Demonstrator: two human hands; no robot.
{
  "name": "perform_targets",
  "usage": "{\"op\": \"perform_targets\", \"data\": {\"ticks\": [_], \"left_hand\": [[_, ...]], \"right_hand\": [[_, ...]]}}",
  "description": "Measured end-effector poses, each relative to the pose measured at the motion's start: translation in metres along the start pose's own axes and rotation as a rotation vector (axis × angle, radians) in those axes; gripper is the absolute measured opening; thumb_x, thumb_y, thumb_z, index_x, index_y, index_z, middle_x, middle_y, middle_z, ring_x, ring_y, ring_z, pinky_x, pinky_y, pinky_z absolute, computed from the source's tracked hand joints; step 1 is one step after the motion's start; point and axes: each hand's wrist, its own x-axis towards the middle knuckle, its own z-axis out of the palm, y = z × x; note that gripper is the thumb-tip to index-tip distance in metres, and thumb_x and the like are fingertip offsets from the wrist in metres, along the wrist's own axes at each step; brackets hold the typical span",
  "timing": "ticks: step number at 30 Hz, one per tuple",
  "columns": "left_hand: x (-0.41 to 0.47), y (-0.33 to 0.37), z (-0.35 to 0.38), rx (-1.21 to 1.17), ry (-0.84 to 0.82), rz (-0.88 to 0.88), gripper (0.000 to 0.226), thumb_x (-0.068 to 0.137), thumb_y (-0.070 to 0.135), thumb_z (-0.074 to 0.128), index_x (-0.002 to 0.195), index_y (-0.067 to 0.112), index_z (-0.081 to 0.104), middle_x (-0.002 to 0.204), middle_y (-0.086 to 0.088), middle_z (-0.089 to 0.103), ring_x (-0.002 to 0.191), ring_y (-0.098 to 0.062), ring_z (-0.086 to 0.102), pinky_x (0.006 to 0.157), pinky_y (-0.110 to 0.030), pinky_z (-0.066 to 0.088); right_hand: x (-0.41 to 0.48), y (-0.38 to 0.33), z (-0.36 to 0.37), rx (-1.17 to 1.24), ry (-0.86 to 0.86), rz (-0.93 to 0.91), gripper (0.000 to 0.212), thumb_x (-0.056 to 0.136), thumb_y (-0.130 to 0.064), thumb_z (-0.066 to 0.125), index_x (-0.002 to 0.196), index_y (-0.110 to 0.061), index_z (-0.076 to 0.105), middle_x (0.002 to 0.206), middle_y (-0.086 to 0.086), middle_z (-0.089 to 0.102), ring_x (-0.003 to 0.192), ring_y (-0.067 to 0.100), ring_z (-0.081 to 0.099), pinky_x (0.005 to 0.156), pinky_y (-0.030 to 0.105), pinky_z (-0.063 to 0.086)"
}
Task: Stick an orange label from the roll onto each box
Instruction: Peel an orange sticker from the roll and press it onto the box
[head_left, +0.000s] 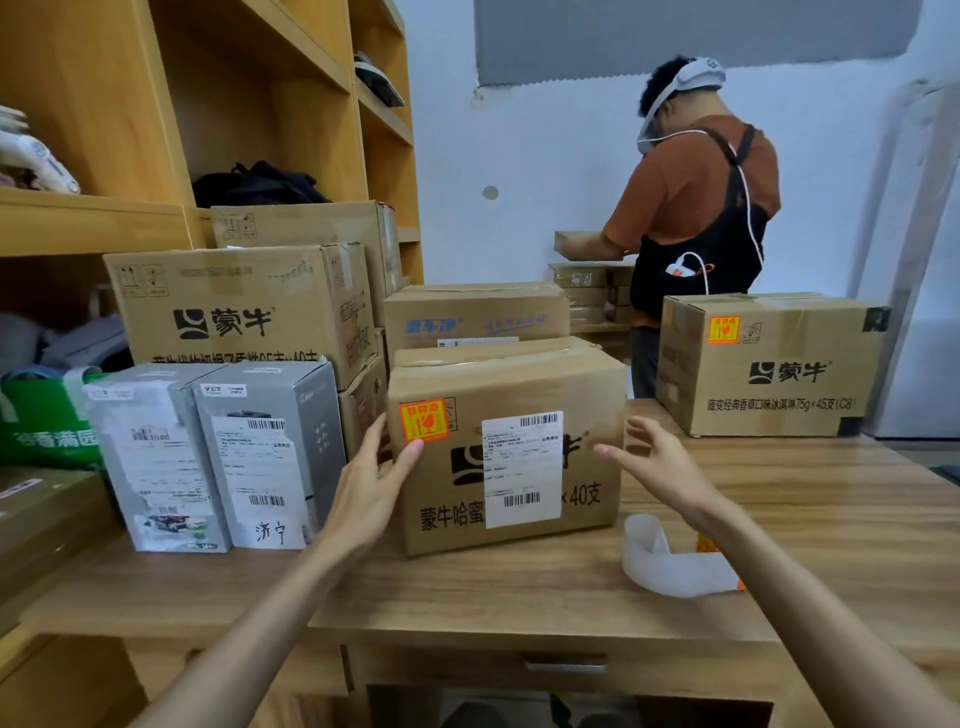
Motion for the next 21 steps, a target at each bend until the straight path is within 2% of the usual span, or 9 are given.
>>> {"op": "perform_targets", "data": {"ticks": [1, 4, 6, 8, 10, 14, 17, 21], "left_hand": [[0.000, -0.004, 0.000, -0.033, -0.035, -0.019, 0.080, 0.093, 0.048, 0.062, 0.159, 0.031, 0.020, 0.150, 0.003, 0.049, 0.118, 0.000, 0.051, 0.106, -0.035, 0.040], [0.002, -0.024, 0.002, 0.003, -0.082, -0.100, 0.108, 0.076, 0.054, 0.079, 0.158, 0.041, 0.010, 0.153, 0.007, 0.046, 0.136, -0.014, 0.047, 0.115, -0.048, 0.037], [0.002, -0.035, 0.006, 0.049, -0.142, -0.135, 0.117, 0.068, 0.058, 0.083, 0.157, 0.043, 0.008, 0.149, 0.011, 0.049, 0.139, -0.018, 0.046, 0.116, -0.050, 0.036], [0.003, -0.041, 0.011, 0.076, -0.180, -0.112, 0.118, 0.065, 0.062, 0.084, 0.154, 0.044, 0.009, 0.135, 0.023, 0.055, 0.134, -0.017, 0.051, 0.113, -0.049, 0.040], [0.007, -0.041, 0.014, 0.058, -0.191, -0.082, 0.114, 0.062, 0.066, 0.084, 0.151, 0.048, 0.013, 0.125, 0.034, 0.054, 0.129, -0.012, 0.054, 0.111, -0.049, 0.043], [0.017, -0.029, 0.022, -0.071, -0.189, -0.025, 0.111, 0.057, 0.065, 0.087, 0.146, 0.053, 0.021, 0.129, 0.030, 0.057, 0.125, -0.005, 0.057, 0.110, -0.046, 0.045], [0.029, -0.009, 0.033, -0.150, -0.178, 0.011, 0.114, 0.053, 0.064, 0.089, 0.146, 0.052, 0.023, 0.120, 0.034, 0.063, 0.117, -0.002, 0.063, 0.107, -0.043, 0.048], [0.049, 0.030, 0.057, -0.164, -0.168, 0.100, 0.124, 0.051, 0.068, 0.090, 0.151, 0.048, 0.020, 0.133, 0.021, 0.061, 0.126, -0.010, 0.059, 0.108, -0.050, 0.046]], "right_hand": [[0.004, 0.002, 0.003, 0.040, -0.030, 0.004, 0.083, 0.082, -0.040, 0.077, 0.149, -0.015, 0.035, 0.147, 0.004, 0.047, 0.130, 0.020, 0.048, 0.096, 0.029, 0.045], [0.011, 0.007, 0.010, 0.138, -0.121, 0.032, 0.076, 0.081, -0.027, 0.079, 0.145, -0.013, 0.040, 0.134, -0.002, 0.054, 0.117, 0.013, 0.054, 0.077, 0.015, 0.045], [0.014, 0.013, 0.016, 0.178, -0.181, 0.055, 0.070, 0.080, -0.025, 0.080, 0.140, -0.014, 0.045, 0.128, -0.001, 0.061, 0.106, 0.007, 0.059, 0.072, 0.015, 0.048], [0.015, 0.016, 0.020, 0.211, -0.197, 0.047, 0.066, 0.081, -0.019, 0.079, 0.138, -0.014, 0.046, 0.119, -0.004, 0.064, 0.102, 0.004, 0.061, 0.070, 0.016, 0.051], [0.015, 0.017, 0.020, 0.244, -0.156, 0.022, 0.062, 0.081, -0.016, 0.079, 0.134, -0.014, 0.048, 0.117, -0.004, 0.065, 0.099, 0.004, 0.063, 0.070, 0.016, 0.054], [0.015, 0.011, 0.001, 0.229, -0.065, -0.066, 0.054, 0.080, -0.019, 0.081, 0.125, -0.021, 0.052, 0.111, -0.010, 0.066, 0.097, 0.001, 0.065, 0.069, 0.015, 0.054], [0.016, 0.009, -0.026, 0.181, 0.016, -0.121, 0.050, 0.079, -0.023, 0.082, 0.120, -0.025, 0.053, 0.109, -0.014, 0.066, 0.098, -0.001, 0.064, 0.069, 0.015, 0.054], [0.023, 0.006, -0.074, 0.159, 0.130, -0.155, 0.053, 0.077, -0.024, 0.084, 0.122, -0.018, 0.056, 0.110, -0.010, 0.068, 0.091, -0.007, 0.065, 0.068, 0.014, 0.053]]}}
